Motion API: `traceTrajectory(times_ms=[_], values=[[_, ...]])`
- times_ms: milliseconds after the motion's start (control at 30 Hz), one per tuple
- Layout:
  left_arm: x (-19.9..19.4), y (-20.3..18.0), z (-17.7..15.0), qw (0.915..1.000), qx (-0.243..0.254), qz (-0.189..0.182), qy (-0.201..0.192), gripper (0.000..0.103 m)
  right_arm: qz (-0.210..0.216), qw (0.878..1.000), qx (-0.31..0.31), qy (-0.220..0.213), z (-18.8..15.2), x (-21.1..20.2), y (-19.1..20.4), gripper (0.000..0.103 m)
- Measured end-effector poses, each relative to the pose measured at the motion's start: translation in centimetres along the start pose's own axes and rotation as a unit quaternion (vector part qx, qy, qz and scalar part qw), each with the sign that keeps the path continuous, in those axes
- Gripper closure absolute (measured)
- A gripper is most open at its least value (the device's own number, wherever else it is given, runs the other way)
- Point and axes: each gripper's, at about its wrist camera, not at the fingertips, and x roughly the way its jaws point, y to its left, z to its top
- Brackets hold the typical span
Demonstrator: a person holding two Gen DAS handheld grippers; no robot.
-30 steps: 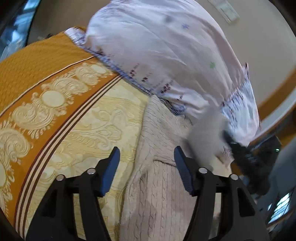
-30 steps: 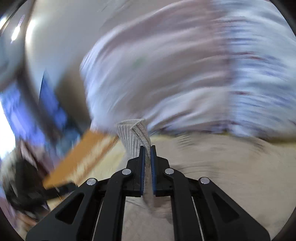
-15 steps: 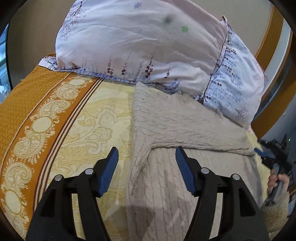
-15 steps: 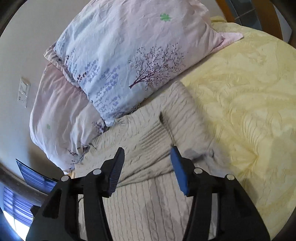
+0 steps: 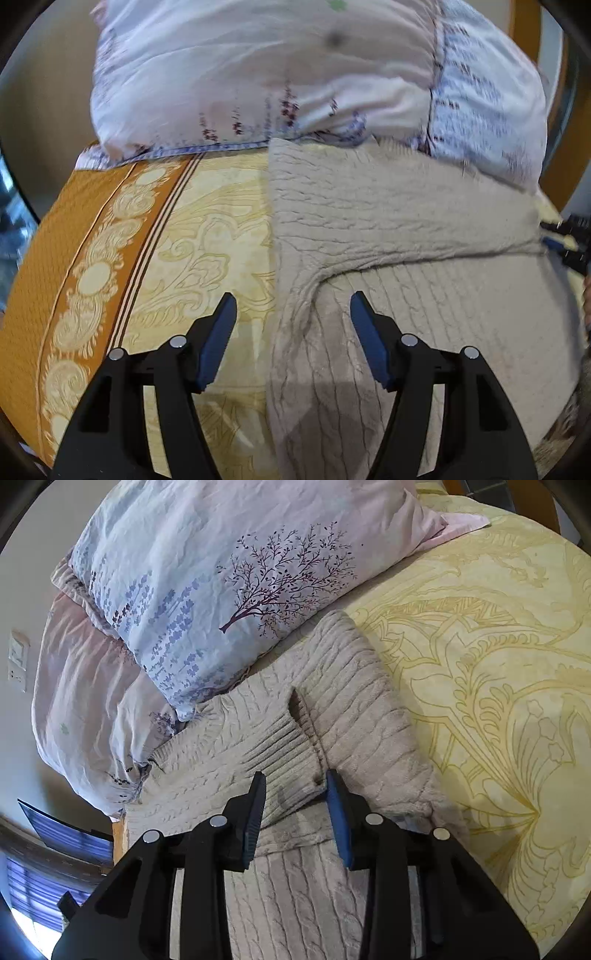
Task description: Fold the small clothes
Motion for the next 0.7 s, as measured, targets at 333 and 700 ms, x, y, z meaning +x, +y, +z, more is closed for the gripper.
traceTrajectory(times_ms=[333,700], values=[[2.1,-1.1,1.4,0.9953,0.055,0.079,0.012,0.041,0.007,1.0,-0.012,0.006,0.2,0.7,0.7,0.089],[2.2,4.3,1.8,0.9954,-0.087,0.036,0.018,0.043,0.006,0.998,-0.066,-0.021,-1.8,-1.2,2.8,0.095]])
